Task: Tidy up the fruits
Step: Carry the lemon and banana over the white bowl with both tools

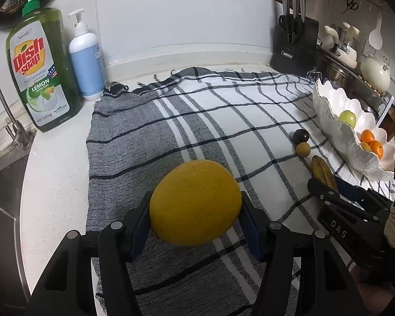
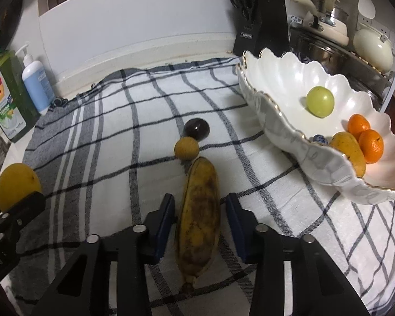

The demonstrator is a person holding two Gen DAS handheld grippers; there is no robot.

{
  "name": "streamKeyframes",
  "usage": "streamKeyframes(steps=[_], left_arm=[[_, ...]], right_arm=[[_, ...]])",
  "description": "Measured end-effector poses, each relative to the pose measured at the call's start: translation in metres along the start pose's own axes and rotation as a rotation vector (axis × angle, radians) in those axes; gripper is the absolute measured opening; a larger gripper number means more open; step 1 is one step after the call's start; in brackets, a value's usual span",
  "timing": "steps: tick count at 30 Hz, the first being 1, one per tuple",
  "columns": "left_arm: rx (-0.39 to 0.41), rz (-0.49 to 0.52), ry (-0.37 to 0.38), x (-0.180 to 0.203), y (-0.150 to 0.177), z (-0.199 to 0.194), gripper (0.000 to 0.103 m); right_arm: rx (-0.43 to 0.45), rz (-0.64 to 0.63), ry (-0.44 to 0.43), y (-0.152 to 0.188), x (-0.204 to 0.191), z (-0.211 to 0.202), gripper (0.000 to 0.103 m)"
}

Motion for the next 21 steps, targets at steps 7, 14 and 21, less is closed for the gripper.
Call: streamKeyframes(steps=[7, 14, 21], left_arm=[[0.001, 0.001, -0.002, 0.000, 0.000, -0.001, 0.060], [0.012, 0.009, 0.007, 0.006, -0.004, -0.008, 0.060], [0.032, 0.033, 0.027, 0.023, -0.010, -0.018, 0.060]], right_arm=[[0.004, -0.005, -0.022, 0.000, -0.002, -0.003, 0.031], [0.038, 0.005, -0.048, -0.002, -0.001, -0.022, 0.031], [0.094, 0.013, -0.053, -0.012, 0.008, -0.053, 0.031]])
Point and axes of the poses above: each gripper's, at about its wrist camera, not at the fingertips, and z roughly the way its jaws point, x to its right, y to its underside, the point moved 8 cm from there along z, roughly the way its jaws point, and after that the axes turned 5 degrees about -z, right-handed, at the moved point
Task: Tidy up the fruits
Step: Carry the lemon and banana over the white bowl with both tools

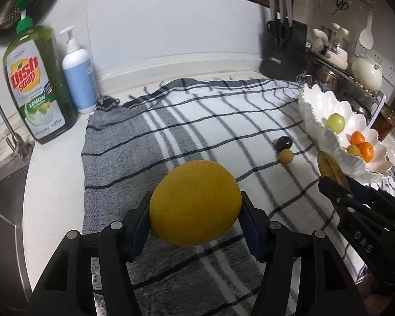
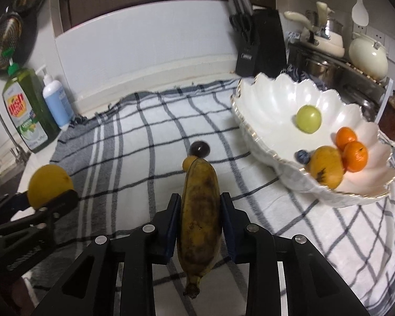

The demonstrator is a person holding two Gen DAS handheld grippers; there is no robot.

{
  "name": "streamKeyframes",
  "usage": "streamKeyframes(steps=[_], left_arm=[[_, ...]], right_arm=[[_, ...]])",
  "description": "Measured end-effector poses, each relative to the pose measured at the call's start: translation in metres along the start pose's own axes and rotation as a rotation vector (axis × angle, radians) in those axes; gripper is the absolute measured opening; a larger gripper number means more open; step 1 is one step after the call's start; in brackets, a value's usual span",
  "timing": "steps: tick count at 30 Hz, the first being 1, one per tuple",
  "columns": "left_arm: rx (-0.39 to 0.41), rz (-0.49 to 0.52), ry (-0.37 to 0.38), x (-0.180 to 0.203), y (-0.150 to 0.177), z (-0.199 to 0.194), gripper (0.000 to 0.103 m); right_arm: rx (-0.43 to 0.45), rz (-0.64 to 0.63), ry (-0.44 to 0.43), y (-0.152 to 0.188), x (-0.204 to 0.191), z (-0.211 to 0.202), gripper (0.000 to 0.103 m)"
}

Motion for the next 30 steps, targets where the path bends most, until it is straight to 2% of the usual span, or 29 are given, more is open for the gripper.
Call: streamKeyframes(steps=[11, 20, 30], left_arm=[[0.040, 0.067, 0.071, 0.058, -0.025, -0.018, 0.060], [0.063, 0.152, 0.144, 0.126, -0.050, -0.021, 0.060], [0.081, 0.197, 0.204, 0.200, -0.079, -0.005, 0.060]], right_arm=[[0.079, 0.046, 0.035, -0.022, 0.042, -0.043, 0.031], [0.116, 0.117, 0.114, -0.037, 0.107, -0.065, 0.031], [0.117, 0.171, 0.201, -0.046, 0.180, -0.066, 0.031]])
Point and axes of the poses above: each gripper's, at about its wrist camera, not at the fingertips, and z roughly the way its jaws point, x to its right, y to its underside, the point moved 8 cm from there along z, roughly the way its jaws point, and after that the axes turned 5 degrees about -z, right-handed, at the moved point
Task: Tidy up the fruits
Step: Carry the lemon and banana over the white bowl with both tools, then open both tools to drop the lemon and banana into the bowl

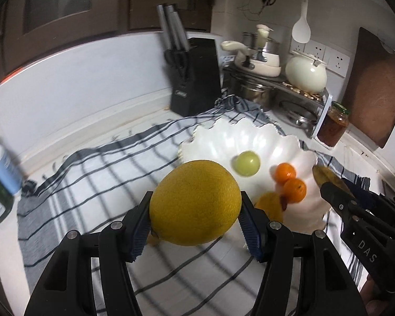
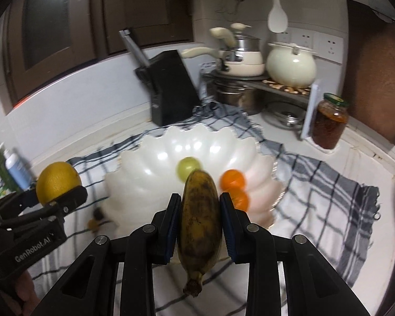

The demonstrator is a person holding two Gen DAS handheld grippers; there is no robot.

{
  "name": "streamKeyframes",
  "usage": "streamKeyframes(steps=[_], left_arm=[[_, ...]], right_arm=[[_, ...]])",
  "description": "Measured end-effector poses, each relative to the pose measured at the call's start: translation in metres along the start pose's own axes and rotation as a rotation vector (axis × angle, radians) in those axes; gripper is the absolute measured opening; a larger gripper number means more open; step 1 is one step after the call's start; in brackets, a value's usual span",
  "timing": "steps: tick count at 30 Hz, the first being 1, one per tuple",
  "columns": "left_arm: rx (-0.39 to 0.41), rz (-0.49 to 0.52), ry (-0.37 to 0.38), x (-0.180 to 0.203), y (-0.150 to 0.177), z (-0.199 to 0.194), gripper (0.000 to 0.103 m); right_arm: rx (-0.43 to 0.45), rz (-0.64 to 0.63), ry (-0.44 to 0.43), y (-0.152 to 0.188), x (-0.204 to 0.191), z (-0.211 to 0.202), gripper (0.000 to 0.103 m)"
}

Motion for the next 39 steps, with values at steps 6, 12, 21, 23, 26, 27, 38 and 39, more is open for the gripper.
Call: streamKeyframes(steps=[6, 12, 21, 23, 26, 27, 38, 39], left_arm=[[-0.009, 0.018, 0.004, 0.028, -0.015, 0.029, 0.060], [-0.036, 0.033, -0.006, 0.043, -0.024, 0.061, 0.060], [-0.094, 0.047, -0.037, 0.043, -0.024, 0.101, 0.061], [-0.118, 0.040, -0.041, 0.042, -0.019, 0.109, 0.061], [-0.152, 0.034, -0.042, 0.039, -0.011, 0.118, 0.061], [-0.158, 0.032, -0.043, 0.038, -0.009, 0.119, 0.061], [-0.109, 0.057, -0.093, 0.031, -0.017, 0.109, 0.078], [-0.102, 0.061, -0.097, 0.030, -0.019, 0.107, 0.080]], right_arm=[[-0.011, 0.023, 0.046, -0.011, 0.040, 0.024, 0.031], [-0.038, 0.007, 0.077, -0.020, 0.062, 0.053, 0.031], [-0.101, -0.036, 0.093, -0.021, 0.075, 0.093, 0.031], [-0.122, -0.047, 0.088, -0.017, 0.073, 0.100, 0.031], [-0.130, -0.061, 0.099, -0.012, 0.071, 0.105, 0.031], [-0.134, -0.064, 0.103, -0.010, 0.071, 0.106, 0.031], [-0.092, -0.081, 0.159, -0.014, 0.069, 0.095, 0.068], [-0.089, -0.074, 0.161, -0.014, 0.069, 0.093, 0.072]])
Point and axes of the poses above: each gripper's, at about its wrist camera, not at the fingertips, and z roughly the way its jaws point, x to its right, y to its underside, the point moved 8 cm from there along z, roughly the way its jaws point, and after that the axes turned 5 degrees about -z, right-handed, at the moved point
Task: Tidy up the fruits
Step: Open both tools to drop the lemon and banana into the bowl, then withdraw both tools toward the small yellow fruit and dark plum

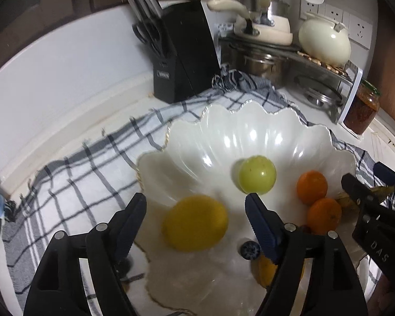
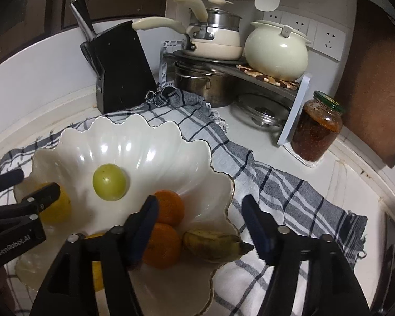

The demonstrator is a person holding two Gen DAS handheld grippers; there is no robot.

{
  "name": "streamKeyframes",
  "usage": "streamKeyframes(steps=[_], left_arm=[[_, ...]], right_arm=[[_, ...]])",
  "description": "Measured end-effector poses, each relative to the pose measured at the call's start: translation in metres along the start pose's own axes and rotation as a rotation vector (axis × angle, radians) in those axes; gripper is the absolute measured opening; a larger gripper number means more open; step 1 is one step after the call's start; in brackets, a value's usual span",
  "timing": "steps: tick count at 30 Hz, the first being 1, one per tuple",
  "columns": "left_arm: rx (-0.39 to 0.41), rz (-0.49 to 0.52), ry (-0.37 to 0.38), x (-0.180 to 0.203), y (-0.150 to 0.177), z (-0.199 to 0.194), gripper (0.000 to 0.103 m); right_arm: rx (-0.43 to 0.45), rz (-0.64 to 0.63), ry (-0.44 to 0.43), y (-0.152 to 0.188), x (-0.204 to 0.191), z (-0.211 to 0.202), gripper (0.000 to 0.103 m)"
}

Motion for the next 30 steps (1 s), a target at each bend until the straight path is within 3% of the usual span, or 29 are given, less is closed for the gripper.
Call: streamKeyframes(steps=[6, 17, 30], left_arm=[[0.049, -0.001, -0.015, -0.010, -0.006, -0.023, 0.093], [0.120, -0.030, -0.018, -0.039, -0.009, -0.077, 0.098], [0.146, -0.082, -0.049, -0.098, 0.017, -0.114, 0.098]], right_arm=[[0.025, 0.034, 0.015, -0.005, 0.001, -0.018, 0.086], [0.128, 0.054, -0.005, -0.025, -0.019, -0.081, 0.089], [0.158, 0.051, -0.081, -0.011, -0.079, -0.121, 0.090]])
Point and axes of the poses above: each gripper's, at about its wrist camera, not at the fingertips, and z roughly the way its jaws point, x to its right, y to its underside, the point moved 8 cm from there along z, roughly the way its jaws point, and after that the axes turned 5 degrees about -z, right-handed, at the moved point
